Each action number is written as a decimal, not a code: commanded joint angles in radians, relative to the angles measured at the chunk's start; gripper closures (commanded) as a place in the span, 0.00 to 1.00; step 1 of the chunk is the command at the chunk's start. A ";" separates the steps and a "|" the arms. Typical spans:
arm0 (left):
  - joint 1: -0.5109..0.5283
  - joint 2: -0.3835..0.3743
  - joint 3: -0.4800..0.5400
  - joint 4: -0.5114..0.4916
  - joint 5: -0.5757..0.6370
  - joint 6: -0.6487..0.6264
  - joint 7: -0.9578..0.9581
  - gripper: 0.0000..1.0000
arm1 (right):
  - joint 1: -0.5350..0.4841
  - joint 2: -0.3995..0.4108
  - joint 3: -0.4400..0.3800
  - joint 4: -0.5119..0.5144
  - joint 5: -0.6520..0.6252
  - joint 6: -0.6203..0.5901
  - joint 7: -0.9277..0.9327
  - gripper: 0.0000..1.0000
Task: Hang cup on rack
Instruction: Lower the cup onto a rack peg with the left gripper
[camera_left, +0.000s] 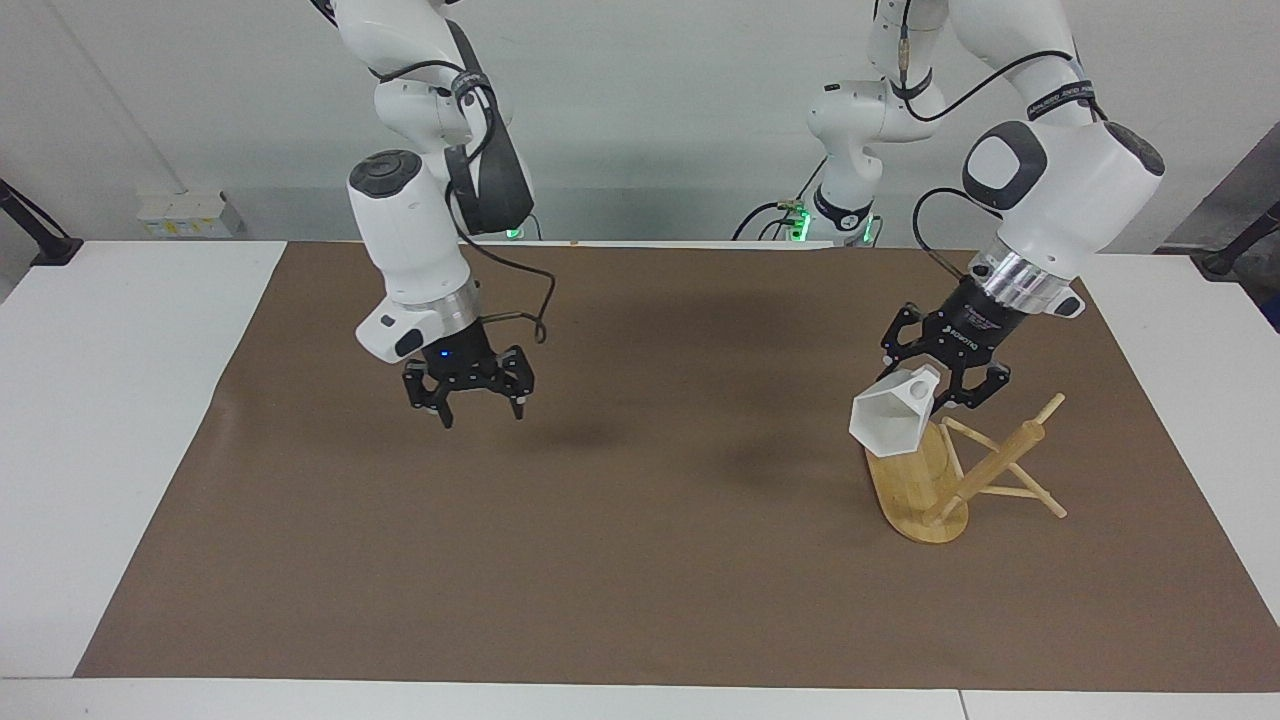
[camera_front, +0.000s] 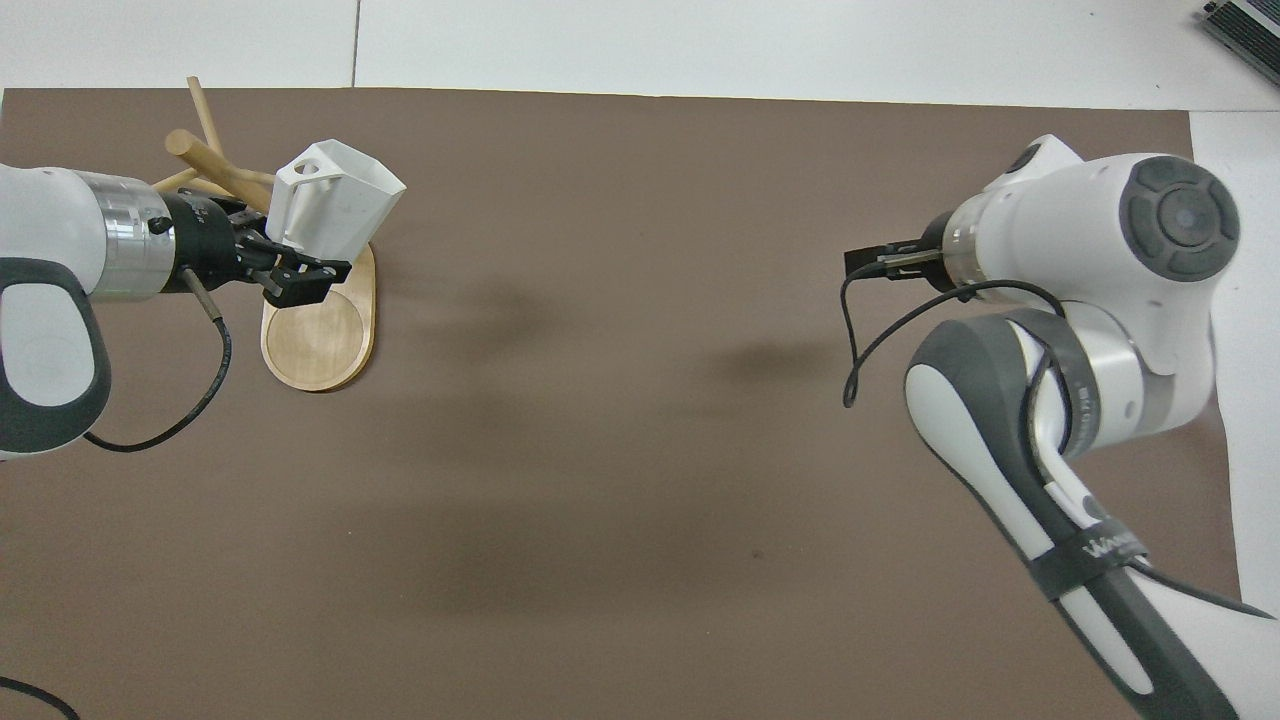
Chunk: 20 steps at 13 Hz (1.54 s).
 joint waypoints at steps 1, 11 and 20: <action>-0.007 0.002 0.004 -0.034 0.013 0.067 -0.102 1.00 | -0.111 -0.013 0.016 0.040 -0.072 -0.123 -0.181 0.00; -0.003 0.016 0.004 -0.074 0.011 0.170 -0.244 1.00 | -0.122 0.027 0.022 0.456 -0.048 -0.721 -0.002 0.00; 0.033 0.007 0.007 -0.094 0.011 0.147 -0.242 0.97 | -0.197 -0.008 0.000 0.424 -0.039 -0.717 -0.010 0.00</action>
